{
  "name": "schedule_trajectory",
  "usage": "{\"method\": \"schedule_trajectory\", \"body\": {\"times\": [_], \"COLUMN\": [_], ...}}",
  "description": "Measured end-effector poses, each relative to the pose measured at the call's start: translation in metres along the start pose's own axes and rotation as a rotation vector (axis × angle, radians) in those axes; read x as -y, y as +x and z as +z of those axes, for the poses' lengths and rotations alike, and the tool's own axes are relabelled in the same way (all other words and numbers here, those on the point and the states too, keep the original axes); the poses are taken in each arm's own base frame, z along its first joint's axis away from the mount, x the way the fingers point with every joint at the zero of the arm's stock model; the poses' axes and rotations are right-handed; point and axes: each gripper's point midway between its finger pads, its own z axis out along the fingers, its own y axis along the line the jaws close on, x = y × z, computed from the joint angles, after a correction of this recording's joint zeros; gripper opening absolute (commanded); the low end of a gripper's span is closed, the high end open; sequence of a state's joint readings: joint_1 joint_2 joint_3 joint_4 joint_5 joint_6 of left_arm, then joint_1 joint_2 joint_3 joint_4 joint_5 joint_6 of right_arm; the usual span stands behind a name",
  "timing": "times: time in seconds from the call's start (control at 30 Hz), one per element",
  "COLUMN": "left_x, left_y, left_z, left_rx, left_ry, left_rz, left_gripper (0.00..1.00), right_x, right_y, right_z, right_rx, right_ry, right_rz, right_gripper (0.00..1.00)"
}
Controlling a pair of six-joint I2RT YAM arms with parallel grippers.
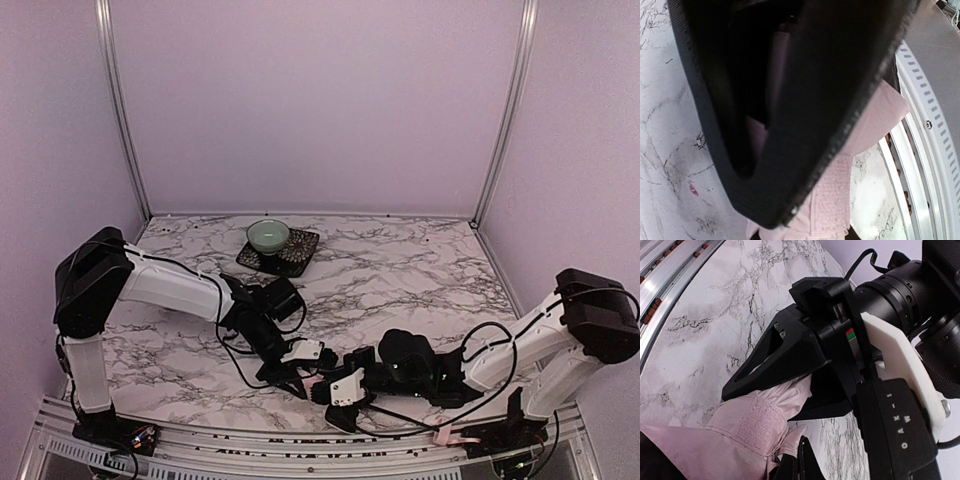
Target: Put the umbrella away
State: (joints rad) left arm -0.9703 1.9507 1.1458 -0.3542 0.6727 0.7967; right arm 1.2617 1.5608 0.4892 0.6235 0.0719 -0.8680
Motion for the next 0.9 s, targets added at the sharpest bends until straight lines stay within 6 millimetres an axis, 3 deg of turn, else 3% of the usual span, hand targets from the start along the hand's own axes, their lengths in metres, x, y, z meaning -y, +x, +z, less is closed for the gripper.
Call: {"method": "schedule_trajectory", "body": {"times": [0.43, 0.9], "left_x": [-0.008, -0.003], "left_y": [-0.007, 0.002], "left_z": [0.004, 0.003], "left_rx": [0.021, -0.015], "left_ry": [0.028, 0.065], "left_rz": [0.004, -0.025], "left_gripper": [0.00, 0.00], "right_x": [-0.005, -0.017], "right_y": [0.001, -0.012], "right_z": [-0.011, 0.006], "right_rx": [0.031, -0.004], "right_ry": [-0.016, -0.050], "right_rz": [0.097, -0.111], "right_gripper": [0.00, 0.00]}}
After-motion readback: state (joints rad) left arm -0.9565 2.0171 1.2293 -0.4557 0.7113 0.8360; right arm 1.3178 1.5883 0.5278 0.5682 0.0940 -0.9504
